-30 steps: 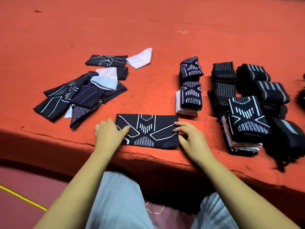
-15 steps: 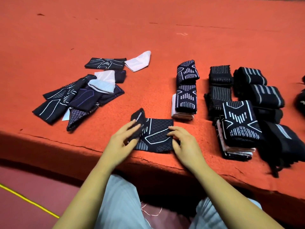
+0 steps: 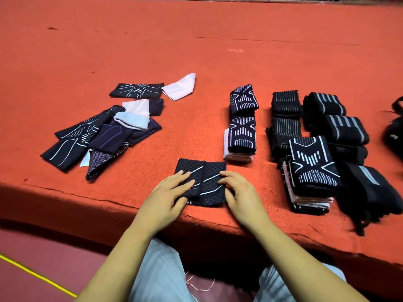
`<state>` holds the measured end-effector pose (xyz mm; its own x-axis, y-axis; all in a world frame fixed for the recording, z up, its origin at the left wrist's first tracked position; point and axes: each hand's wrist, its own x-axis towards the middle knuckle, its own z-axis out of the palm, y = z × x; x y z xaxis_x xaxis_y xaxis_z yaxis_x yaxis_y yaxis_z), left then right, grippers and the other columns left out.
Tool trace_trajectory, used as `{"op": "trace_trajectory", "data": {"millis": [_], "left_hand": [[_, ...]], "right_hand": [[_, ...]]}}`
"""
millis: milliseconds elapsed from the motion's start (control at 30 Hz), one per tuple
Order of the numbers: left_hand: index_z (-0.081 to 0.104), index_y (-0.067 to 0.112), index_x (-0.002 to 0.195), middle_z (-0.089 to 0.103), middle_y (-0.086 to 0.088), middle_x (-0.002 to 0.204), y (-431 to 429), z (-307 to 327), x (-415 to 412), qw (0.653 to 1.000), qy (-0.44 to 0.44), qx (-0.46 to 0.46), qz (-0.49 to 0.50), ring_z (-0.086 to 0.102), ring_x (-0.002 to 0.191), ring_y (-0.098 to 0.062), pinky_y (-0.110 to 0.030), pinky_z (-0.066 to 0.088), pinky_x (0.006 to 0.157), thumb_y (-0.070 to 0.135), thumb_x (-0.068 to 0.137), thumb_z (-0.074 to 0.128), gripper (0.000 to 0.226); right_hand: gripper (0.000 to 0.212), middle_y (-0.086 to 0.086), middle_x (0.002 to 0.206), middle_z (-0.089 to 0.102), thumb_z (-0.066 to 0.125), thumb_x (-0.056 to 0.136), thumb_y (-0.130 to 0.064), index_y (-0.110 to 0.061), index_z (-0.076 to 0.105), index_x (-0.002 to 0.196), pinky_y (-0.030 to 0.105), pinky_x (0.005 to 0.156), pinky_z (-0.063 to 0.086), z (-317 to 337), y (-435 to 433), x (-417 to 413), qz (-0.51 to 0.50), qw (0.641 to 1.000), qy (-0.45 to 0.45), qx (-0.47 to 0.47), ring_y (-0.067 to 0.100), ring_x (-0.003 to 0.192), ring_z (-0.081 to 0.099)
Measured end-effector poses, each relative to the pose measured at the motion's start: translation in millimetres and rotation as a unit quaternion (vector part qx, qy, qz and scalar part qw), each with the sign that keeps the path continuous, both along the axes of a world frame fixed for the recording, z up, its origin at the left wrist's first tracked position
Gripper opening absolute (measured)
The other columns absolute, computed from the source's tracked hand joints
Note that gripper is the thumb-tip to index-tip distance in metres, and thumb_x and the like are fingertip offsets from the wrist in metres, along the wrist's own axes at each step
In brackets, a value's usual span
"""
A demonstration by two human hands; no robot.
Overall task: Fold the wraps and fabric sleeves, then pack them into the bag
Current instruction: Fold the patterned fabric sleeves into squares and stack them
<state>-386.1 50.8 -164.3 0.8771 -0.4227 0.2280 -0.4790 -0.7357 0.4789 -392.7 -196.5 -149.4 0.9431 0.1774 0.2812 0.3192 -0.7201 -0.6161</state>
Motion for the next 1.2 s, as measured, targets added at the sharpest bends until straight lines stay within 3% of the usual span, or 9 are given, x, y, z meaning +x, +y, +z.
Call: {"op": "trace_trajectory", "data": {"millis": [167,333,533,700,833,933,1000,1100,1200], "left_hand": [[0.059,0.027,0.137,0.045,0.008,0.151,5,-3,-3,0.999,-0.024,-0.006,0.03,0.033,0.144,-0.008,-0.042,0.028,0.119,0.038,0.088,0.044,0.053],[0.065,0.026,0.131,0.049,0.013,0.147,5,0,-2,0.997,0.002,-0.069,0.042,0.034,0.143,-0.002,-0.033,0.026,0.119,0.07,0.093,0.037,0.064],[0.067,0.025,0.127,0.05,0.016,0.143,1,-4,-3,0.994,-0.026,-0.087,0.058,0.038,0.14,-0.003,-0.028,0.028,0.117,0.044,0.094,0.043,0.045],[0.065,0.019,0.126,0.053,0.001,0.13,1,1,-4,0.986,-0.043,-0.095,0.128,0.045,0.12,-0.016,-0.013,0.024,0.106,0.047,0.084,0.052,0.052],[0.056,0.018,0.126,0.06,0.003,0.11,-7,9,2,0.968,0.033,-0.137,0.207,0.052,0.103,-0.018,-0.029,0.037,0.098,0.039,0.085,0.061,0.047],[0.054,0.03,0.115,0.061,0.004,0.096,-15,23,8,0.917,0.144,-0.31,0.204,0.057,0.083,-0.012,-0.029,0.047,0.08,0.018,0.088,0.068,0.033],[0.054,0.032,0.108,0.064,-0.001,0.098,-21,32,8,0.875,0.18,-0.405,0.194,0.059,0.084,-0.014,-0.026,0.048,0.075,0.014,0.094,0.061,0.024],[0.054,0.019,0.108,0.066,-0.013,0.1,-37,50,3,0.792,0.223,-0.546,0.158,0.064,0.084,-0.018,-0.031,0.052,0.075,0.016,0.105,0.041,0.013],[0.05,0.011,0.106,0.068,-0.021,0.096,-52,57,3,0.723,0.248,-0.631,0.134,0.065,0.08,-0.023,-0.031,0.051,0.067,0.028,0.108,0.027,0.029]], "right_hand": [[0.03,0.008,0.122,0.066,0.053,0.08,0.006,-0.007,0.071,0.1,0.014,0.109,0.029,0,3,0,0.001,1.0,-0.006,-0.008,0.023,0.117,0.059],[0.04,0.003,0.111,0.07,0.04,0.071,-0.006,-0.009,0.072,0.095,0.03,0.104,0.04,12,5,3,-0.02,0.998,-0.049,-0.026,0.022,0.109,0.055],[0.038,0.002,0.148,0.049,0.047,0.099,-0.025,-0.014,0.059,0.134,0.025,0.12,0.021,18,43,12,0.105,0.991,0.02,-0.075,0.013,0.14,0.039],[0.04,0.001,0.153,0.043,0.049,0.101,-0.026,-0.013,0.055,0.138,0.024,0.121,0.012,14,55,15,0.087,0.991,0.044,-0.087,0.011,0.144,0.033],[0.041,0.002,0.15,0.046,0.057,0.096,-0.024,-0.013,0.057,0.136,0.024,0.12,0.018,16,53,15,0.083,0.992,0.064,-0.069,0.014,0.142,0.037],[0.039,0.002,0.144,0.053,0.062,0.092,-0.021,-0.013,0.062,0.13,0.024,0.116,0.025,21,53,17,0.073,0.993,0.069,-0.066,0.016,0.135,0.044],[0.033,0.001,0.136,0.061,0.059,0.093,-0.018,-0.013,0.065,0.125,0.023,0.11,0.03,26,54,19,0.049,0.995,0.076,-0.037,0.015,0.127,0.052],[0.027,-0.002,0.106,0.073,0.05,0.101,-0.025,-0.011,0.072,0.106,0.029,0.093,0.047,36,56,24,-0.019,0.979,0.143,0.145,0.01,0.098,0.065],[0.043,0.012,0.09,0.075,0.051,0.1,-0.039,-0.001,0.071,0.097,0.029,0.073,0.054,45,52,26,-0.062,0.892,0.259,0.365,0.015,0.081,0.069]]}}
